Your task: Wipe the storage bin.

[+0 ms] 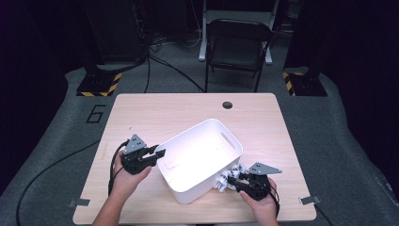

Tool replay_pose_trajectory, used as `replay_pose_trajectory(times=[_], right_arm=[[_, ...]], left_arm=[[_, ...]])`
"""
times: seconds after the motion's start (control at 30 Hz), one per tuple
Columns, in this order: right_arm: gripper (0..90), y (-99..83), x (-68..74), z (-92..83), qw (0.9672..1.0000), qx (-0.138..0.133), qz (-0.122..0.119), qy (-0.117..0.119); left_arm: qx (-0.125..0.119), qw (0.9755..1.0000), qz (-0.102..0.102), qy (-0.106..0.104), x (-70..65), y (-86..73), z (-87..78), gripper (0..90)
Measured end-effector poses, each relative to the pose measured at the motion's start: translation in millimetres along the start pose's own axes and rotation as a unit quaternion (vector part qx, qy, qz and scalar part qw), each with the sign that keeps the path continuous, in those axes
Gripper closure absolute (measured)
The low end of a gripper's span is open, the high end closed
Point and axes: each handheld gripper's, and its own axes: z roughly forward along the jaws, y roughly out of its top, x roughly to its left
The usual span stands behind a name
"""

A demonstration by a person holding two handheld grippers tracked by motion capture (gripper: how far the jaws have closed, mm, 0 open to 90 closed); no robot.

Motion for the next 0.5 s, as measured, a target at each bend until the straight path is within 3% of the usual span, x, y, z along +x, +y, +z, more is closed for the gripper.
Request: replay_pose_trajectory(times=[0.13,0.2,0.33,0.5], right_arm=[[62.6,13.5,14.7,-16.5,0.9981,-0.054,-0.029,0.010],[62.4,18.3,21.3,-21.3,0.9967,-0.066,-0.043,0.020],[62.9,17.2,24.4,-17.6,0.9968,-0.060,-0.046,0.025],[63.1,5.2,15.1,-0.4,0.9992,-0.003,-0.025,0.031]], left_arm=[[0.002,1.0000,0.001,-0.002,-0.2,0.3,0.0,67.4],[0.000,1.0000,0.000,-0.001,-1.0,0.2,0.5,67.4],[0.001,1.0000,0.001,-0.001,-1.1,0.3,0.2,67.5],[0.000,1.0000,0.000,-0.002,-0.9,0.2,0.3,67.5]])
